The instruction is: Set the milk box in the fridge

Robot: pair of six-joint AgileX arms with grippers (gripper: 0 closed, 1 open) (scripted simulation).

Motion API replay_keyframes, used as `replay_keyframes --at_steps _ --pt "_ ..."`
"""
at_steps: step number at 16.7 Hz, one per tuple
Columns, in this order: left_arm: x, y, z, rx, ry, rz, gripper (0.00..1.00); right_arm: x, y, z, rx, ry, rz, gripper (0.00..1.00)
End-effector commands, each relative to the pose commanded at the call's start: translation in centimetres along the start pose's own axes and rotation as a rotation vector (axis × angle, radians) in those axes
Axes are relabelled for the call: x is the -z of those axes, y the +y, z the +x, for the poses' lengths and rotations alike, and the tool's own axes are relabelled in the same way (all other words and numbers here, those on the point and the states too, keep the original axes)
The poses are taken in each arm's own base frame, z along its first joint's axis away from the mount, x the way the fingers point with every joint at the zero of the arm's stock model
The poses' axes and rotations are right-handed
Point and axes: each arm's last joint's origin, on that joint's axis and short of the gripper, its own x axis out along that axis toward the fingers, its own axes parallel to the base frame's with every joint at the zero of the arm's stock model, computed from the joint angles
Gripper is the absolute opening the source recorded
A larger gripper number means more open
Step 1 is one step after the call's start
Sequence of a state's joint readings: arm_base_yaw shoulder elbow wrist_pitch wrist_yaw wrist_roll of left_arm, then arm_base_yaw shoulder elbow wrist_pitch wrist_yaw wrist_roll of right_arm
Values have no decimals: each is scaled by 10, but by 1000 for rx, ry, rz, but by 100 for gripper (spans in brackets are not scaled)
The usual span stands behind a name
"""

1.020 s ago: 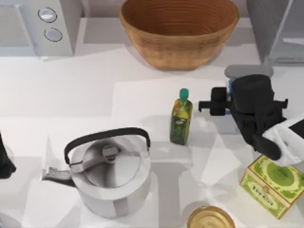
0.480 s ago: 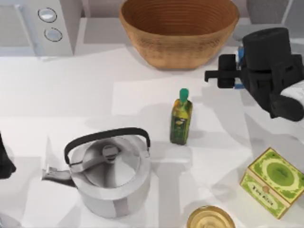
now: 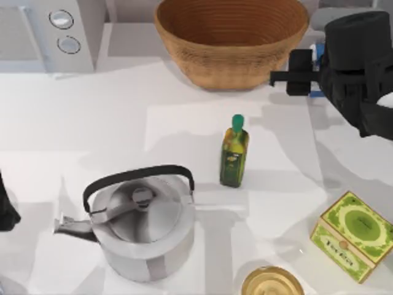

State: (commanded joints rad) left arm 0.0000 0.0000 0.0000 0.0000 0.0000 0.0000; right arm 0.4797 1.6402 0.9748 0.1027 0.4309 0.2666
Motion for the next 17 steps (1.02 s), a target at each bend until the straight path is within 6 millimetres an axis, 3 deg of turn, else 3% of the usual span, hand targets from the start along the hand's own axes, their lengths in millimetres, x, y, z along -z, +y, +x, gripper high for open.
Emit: replay_keyframes --at_steps 5,10,13,17 --pt "0 0 0 0 0 0 100 -2 -13 -18 -30 -17 -1 0" --pt "0 0 0 0 0 0 100 1 -62 -77 -75 -104 10 0" --pt "0 0 0 0 0 0 100 17 -96 -121 -87 -200 23 0" --pt "0 0 0 0 0 0 100 60 -130 -164 -81 -350 30 0"
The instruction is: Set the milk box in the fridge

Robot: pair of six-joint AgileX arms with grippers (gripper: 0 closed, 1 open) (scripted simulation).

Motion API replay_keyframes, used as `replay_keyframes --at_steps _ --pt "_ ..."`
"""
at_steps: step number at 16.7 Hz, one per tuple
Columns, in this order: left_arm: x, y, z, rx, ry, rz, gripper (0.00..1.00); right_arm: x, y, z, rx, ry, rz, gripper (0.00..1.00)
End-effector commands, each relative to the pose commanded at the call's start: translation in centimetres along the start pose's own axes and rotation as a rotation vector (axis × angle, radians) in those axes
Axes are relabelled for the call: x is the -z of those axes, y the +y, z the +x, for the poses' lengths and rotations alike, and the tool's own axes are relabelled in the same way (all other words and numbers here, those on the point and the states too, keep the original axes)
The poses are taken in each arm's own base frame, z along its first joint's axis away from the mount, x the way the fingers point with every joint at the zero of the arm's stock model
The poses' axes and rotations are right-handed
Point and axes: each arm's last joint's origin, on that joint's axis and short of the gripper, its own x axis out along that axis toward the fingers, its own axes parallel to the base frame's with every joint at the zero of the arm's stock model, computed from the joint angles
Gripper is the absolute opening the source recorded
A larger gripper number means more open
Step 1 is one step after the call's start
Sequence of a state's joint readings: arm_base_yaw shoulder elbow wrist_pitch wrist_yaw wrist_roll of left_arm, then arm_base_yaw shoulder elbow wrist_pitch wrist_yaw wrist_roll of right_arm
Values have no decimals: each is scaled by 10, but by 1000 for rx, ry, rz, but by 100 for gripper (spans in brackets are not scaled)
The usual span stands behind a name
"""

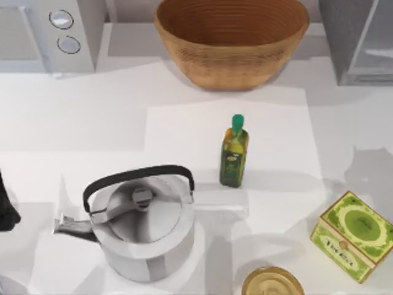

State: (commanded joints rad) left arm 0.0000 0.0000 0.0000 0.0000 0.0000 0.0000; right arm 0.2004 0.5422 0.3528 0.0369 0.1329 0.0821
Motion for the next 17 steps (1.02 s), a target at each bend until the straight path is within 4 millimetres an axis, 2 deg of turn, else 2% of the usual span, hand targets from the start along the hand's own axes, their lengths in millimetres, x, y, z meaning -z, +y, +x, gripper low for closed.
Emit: replay_keyframes --at_steps 2,4,7,9,15,17 --pt "0 0 0 0 0 0 100 20 -10 -18 10 -64 -9 0" --pt "0 0 0 0 0 0 100 40 -17 -28 24 -110 -22 0" --pt "0 0 0 0 0 0 100 66 -25 -32 49 -146 -42 0" --pt "0 0 0 0 0 0 100 76 -27 -32 60 -152 -49 0" --pt "0 0 0 0 0 0 100 78 -28 -31 61 -150 -48 0" --pt "0 0 0 0 0 0 100 70 -27 -32 51 -170 -49 0"
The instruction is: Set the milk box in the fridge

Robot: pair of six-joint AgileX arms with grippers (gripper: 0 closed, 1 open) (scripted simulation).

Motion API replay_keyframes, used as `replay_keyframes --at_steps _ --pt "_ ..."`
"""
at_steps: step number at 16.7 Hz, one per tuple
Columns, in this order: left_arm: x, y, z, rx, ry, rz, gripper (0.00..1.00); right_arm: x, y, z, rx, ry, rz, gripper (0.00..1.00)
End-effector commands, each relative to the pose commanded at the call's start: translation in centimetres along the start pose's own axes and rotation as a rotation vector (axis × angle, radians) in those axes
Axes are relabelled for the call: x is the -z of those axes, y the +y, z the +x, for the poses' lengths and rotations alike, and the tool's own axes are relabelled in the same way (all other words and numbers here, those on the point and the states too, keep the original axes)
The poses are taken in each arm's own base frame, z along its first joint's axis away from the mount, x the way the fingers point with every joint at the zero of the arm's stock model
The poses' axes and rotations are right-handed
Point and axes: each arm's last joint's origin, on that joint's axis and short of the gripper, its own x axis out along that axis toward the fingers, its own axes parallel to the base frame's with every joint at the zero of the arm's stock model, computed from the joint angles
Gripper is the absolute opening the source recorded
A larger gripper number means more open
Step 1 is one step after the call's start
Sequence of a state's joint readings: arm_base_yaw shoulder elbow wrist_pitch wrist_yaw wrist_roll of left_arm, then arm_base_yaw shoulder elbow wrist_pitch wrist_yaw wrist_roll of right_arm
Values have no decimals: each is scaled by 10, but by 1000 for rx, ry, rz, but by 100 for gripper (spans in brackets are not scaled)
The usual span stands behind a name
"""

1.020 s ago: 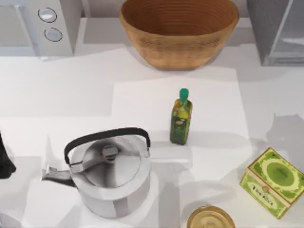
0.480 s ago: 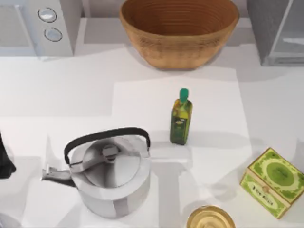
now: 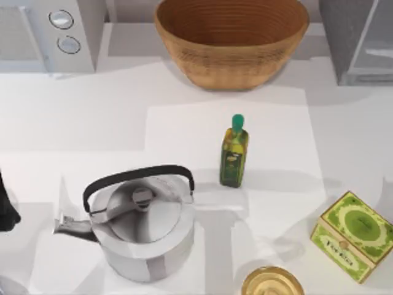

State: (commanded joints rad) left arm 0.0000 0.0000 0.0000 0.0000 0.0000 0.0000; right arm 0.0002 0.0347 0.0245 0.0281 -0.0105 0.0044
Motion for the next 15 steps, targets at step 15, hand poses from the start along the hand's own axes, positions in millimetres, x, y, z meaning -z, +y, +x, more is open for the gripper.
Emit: replay_keyframes --at_steps 15 --pt "0 0 0 0 0 0 100 -70 -46 200 -48 -95 -27 0"
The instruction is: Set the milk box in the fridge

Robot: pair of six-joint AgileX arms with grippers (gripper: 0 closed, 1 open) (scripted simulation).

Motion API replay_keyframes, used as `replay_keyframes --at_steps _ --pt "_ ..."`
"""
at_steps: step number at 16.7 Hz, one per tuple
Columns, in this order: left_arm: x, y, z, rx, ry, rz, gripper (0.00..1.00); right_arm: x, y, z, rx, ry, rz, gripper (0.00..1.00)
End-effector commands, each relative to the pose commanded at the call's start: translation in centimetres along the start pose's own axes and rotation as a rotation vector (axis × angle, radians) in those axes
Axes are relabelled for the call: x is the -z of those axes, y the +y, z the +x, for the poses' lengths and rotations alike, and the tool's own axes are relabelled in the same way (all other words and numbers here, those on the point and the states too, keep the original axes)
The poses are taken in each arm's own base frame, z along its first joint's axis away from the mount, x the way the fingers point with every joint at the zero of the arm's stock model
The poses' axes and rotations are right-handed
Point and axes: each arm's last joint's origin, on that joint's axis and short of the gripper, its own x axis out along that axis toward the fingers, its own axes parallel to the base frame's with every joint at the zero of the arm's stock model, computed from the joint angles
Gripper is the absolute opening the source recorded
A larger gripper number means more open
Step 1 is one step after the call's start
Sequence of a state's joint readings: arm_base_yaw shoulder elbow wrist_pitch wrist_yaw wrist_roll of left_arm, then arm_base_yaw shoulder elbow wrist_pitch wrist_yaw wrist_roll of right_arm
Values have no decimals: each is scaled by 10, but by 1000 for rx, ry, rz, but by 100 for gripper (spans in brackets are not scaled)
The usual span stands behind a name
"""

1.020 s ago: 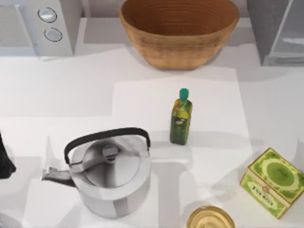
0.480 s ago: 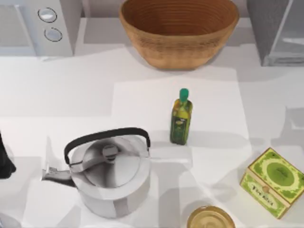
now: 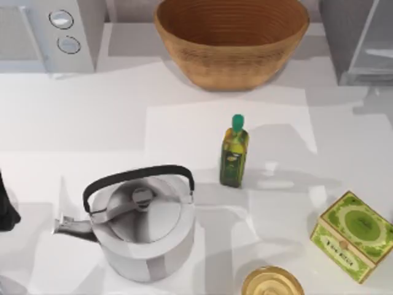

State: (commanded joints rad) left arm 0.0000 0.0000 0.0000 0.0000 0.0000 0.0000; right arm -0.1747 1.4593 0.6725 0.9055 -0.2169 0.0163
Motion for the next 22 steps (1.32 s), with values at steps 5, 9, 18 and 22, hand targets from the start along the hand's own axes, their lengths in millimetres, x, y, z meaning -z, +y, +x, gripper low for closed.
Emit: replay_keyframes --at_steps 5,9,18,22 --pt "0 0 0 0 0 0 100 89 -37 61 28 90 19 0" --pt "0 0 0 0 0 0 100 134 -56 78 50 111 25 0" --pt "0 0 0 0 0 0 100 148 -58 82 50 135 35 0" --pt "0 0 0 0 0 0 100 157 -59 114 39 157 41 0"
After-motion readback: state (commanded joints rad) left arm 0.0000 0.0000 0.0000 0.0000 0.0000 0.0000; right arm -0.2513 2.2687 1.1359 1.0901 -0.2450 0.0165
